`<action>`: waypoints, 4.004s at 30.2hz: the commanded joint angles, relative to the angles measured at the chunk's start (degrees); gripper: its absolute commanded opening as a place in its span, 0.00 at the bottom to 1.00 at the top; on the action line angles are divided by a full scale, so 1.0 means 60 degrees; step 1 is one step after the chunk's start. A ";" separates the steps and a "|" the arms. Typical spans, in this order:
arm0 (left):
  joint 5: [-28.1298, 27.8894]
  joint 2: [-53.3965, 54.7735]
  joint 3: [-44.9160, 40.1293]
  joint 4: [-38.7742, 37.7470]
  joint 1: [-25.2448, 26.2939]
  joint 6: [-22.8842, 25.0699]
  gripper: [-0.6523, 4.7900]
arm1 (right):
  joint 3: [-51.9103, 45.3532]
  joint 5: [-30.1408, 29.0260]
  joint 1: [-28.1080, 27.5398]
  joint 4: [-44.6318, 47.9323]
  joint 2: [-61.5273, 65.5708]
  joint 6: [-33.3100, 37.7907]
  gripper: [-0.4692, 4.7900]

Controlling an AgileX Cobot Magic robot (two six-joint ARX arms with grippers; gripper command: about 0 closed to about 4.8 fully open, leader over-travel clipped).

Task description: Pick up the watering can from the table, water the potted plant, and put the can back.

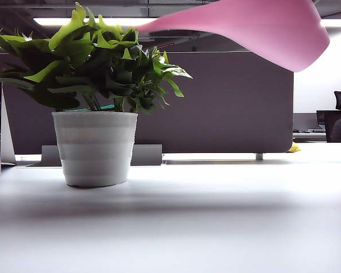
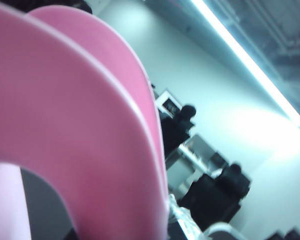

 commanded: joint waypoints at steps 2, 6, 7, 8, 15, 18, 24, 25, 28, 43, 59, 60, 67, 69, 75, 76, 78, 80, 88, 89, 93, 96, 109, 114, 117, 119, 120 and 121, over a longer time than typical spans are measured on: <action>0.0004 0.0007 0.0011 0.0069 0.0004 -0.0025 0.11 | 0.0204 0.0648 0.0000 0.0339 -0.0164 0.1446 0.08; 0.0004 0.0007 0.0011 0.0069 0.0000 -0.0029 0.11 | 0.0204 0.0761 -0.0022 -0.0062 -0.0179 0.2379 0.08; 0.0004 0.0007 0.0011 0.0069 0.0000 -0.0029 0.11 | 0.0204 0.0758 -0.0022 -0.0193 -0.0179 0.2641 0.08; 0.0004 0.0007 0.0011 0.0069 0.0000 -0.0025 0.11 | 0.0204 0.0761 -0.0022 -0.0281 -0.0179 0.2871 0.08; 0.0004 0.0007 0.0011 0.0069 0.0000 -0.0029 0.11 | 0.0179 0.0222 -0.0612 -0.1151 -0.0193 0.5362 0.08; 0.0004 0.0007 0.0011 0.0069 0.0000 -0.0025 0.11 | 0.0127 -0.0616 -0.1096 -0.1475 -0.0233 0.6408 0.08; 0.0004 0.0007 0.0011 0.0069 0.0000 -0.0029 0.11 | -0.0386 -0.2014 -0.2080 -0.1545 -0.0244 0.7482 0.08; 0.0004 0.0007 0.0011 0.0069 0.0000 -0.0025 0.11 | -0.0546 -0.2076 -0.2157 -0.1501 -0.0244 0.7573 0.08; 0.0004 0.0007 0.0011 0.0069 0.0000 -0.0025 0.11 | -0.1290 -0.2339 -0.2408 -0.0962 -0.0240 0.7945 0.08; 0.0004 0.0007 0.0011 0.0069 -0.0004 -0.0025 0.11 | -0.5661 -0.1865 -0.2699 0.5067 0.0492 0.9103 0.08; 0.0000 0.0007 0.0011 0.0069 -0.0004 -0.0025 0.11 | -0.6065 -0.1417 -0.2699 0.8772 0.3519 0.9380 0.08; 0.0004 0.0007 0.0011 0.0069 -0.0004 -0.0029 0.11 | -0.6062 -0.1413 -0.2696 0.8852 0.3621 0.9380 0.08; 0.0004 0.0007 0.0011 0.0069 -0.0004 -0.0025 0.11 | -0.6062 -0.1173 -0.2692 0.9351 0.4233 0.9380 0.10; 0.0004 0.0007 0.0011 0.0069 -0.0004 -0.0025 0.11 | -0.6062 -0.1166 -0.2692 0.9351 0.4299 0.9380 0.23; 0.0004 0.0007 0.0011 0.0069 -0.0004 -0.0025 0.11 | -0.6065 -0.1177 -0.2652 0.8947 0.4299 0.9380 0.32; 0.0004 0.0007 0.0011 0.0069 -0.0004 -0.0025 0.11 | -0.6065 -0.1206 -0.2648 0.8823 0.4299 0.9380 0.33; 0.0004 0.0007 0.0011 0.0069 -0.0004 -0.0025 0.11 | -0.6084 -0.1242 -0.2645 0.8542 0.4299 0.9388 0.37; 0.0004 0.0007 0.0011 0.0069 -0.0004 -0.0025 0.11 | -0.6135 -0.1239 -0.2648 0.8404 0.4299 0.9555 0.39; 0.0004 0.0007 0.0011 0.0069 -0.0025 -0.0029 0.11 | -0.6721 -0.1242 -0.2648 0.9012 0.4273 0.9646 0.45; 0.0004 0.0007 0.0011 0.0069 -0.0022 -0.0029 0.11 | -0.6827 -0.1242 -0.2648 0.9125 0.4255 0.9672 0.48; 0.0004 0.0007 0.0011 0.0069 -0.0022 -0.0029 0.11 | -0.7238 -0.1239 -0.2652 0.9424 0.4098 0.9806 0.51; 0.0004 0.0007 0.0011 0.0069 -0.0022 -0.0025 0.11 | -0.7497 -0.1239 -0.2656 0.9428 0.3865 0.9806 0.51; 0.0004 0.0007 0.0011 0.0069 0.0011 -0.0029 0.11 | -0.9202 -0.2364 -0.2597 0.9435 0.1636 1.0885 0.22; 0.0007 0.0007 0.0011 0.0069 0.0605 -0.0029 0.11 | -0.9530 -0.3333 -0.2295 0.9424 0.0954 1.1329 0.07; -0.0007 0.0007 0.0011 0.0069 0.0980 -0.0029 0.11 | -0.9570 -0.4022 -0.1989 0.9439 0.0863 1.1420 0.07; -0.0004 0.0007 0.0011 0.0069 0.1038 -0.0025 0.11 | -0.9566 -0.4062 -0.1694 0.9420 0.0867 1.1657 0.07; -0.0004 0.0007 0.0011 0.0069 0.1038 -0.0025 0.11 | -0.9566 -0.4033 -0.1566 0.9424 0.0867 1.1664 0.07; 0.0007 0.0007 0.0011 0.0069 0.1035 -0.0029 0.11 | -0.9566 -0.4014 -0.1461 0.9431 0.0867 1.1664 0.07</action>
